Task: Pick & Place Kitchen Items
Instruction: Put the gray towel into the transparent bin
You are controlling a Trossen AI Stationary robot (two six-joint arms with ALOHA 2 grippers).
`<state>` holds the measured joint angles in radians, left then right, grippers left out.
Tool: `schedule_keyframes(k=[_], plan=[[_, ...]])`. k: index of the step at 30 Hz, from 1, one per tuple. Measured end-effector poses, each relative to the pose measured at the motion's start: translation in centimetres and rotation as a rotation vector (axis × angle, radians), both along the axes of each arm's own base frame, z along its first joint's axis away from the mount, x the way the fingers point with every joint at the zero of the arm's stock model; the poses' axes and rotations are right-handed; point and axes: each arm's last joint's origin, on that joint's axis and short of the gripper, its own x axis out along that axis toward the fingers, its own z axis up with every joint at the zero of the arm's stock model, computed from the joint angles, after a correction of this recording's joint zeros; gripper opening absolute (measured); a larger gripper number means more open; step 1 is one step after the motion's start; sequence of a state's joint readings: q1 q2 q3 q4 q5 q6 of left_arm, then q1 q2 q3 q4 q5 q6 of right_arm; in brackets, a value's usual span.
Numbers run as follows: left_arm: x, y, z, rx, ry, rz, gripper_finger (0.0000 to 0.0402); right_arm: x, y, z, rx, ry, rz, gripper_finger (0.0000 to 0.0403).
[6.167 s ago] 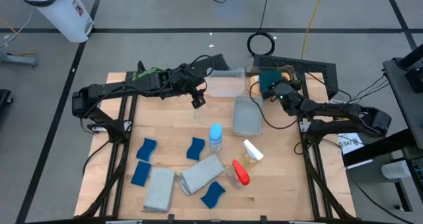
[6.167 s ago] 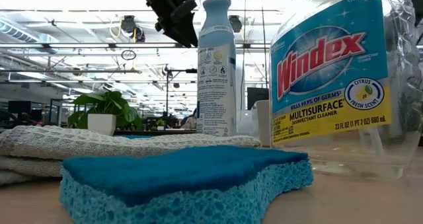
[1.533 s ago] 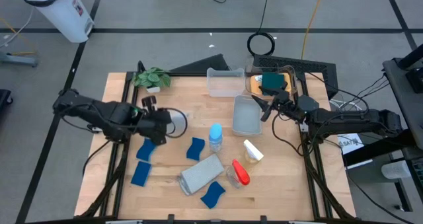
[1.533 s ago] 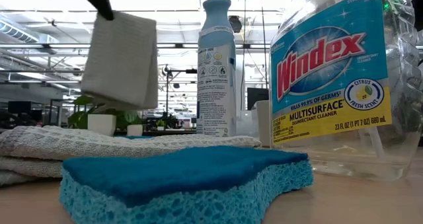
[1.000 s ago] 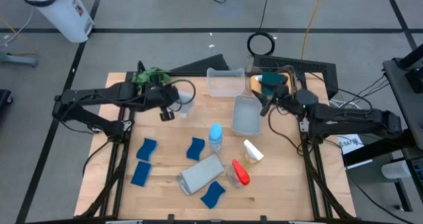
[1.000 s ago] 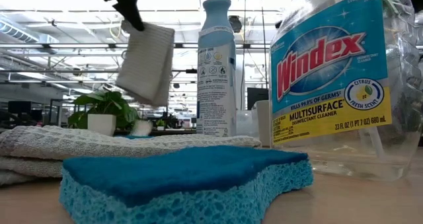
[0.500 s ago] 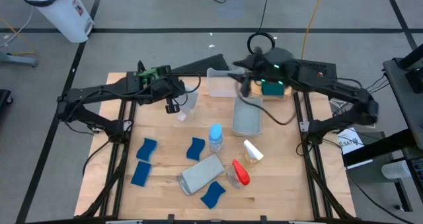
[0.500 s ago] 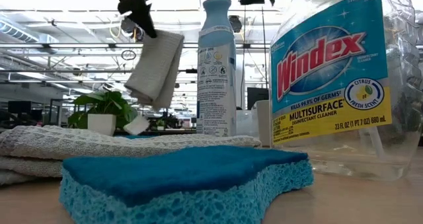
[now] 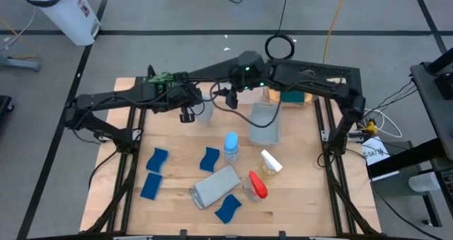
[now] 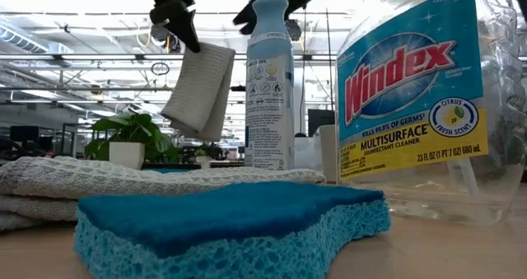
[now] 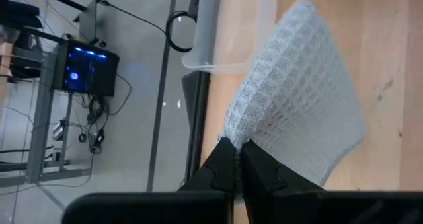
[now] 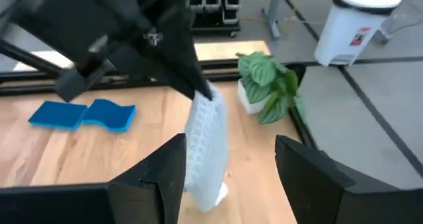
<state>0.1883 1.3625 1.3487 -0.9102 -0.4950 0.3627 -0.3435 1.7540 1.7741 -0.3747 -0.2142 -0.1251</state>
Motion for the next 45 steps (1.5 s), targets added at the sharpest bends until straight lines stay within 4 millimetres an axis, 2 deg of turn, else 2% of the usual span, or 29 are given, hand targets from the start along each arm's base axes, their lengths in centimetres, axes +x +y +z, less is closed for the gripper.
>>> schedule_keyframes(k=[8, 23, 27, 31, 35, 40, 45], plan=[[0.2, 0.1, -0.2, -0.004, 0.011, -0.006, 0.0008, 2.4, 0.6, -2.9, -0.006, 0.054, 0.045, 0.0199], [0.7, -0.2, 0.0, -0.064, -0.042, -0.087, 0.0005, 4.6, 2.3, -5.7, 0.007, 0.112, 0.099, 0.0199], [0.7, -0.1, 0.0, -0.065, -0.047, -0.085, 0.001, 4.5, 2.3, -5.6, 0.013, 0.108, 0.093, 0.0194], [0.7, -0.2, 0.0, -0.078, -0.051, -0.092, 0.0009, 4.5, 2.0, -5.6, 0.035, 0.109, 0.074, 0.016], [1.0, -0.2, 0.2, -0.091, -0.091, -0.107, 0.0006, 4.4, 1.7, -5.6, 0.042, 0.107, 0.065, 0.01], [1.2, -0.2, 0.4, -0.113, -0.143, -0.088, 0.0042, 4.4, 1.7, -5.6, 0.015, 0.111, 0.08, 0.0014], [1.3, -0.2, 0.7, -0.106, -0.183, -0.087, 0.0079, 3.3, 1.6, -4.3, -0.003, 0.108, 0.077, 0.0011]])
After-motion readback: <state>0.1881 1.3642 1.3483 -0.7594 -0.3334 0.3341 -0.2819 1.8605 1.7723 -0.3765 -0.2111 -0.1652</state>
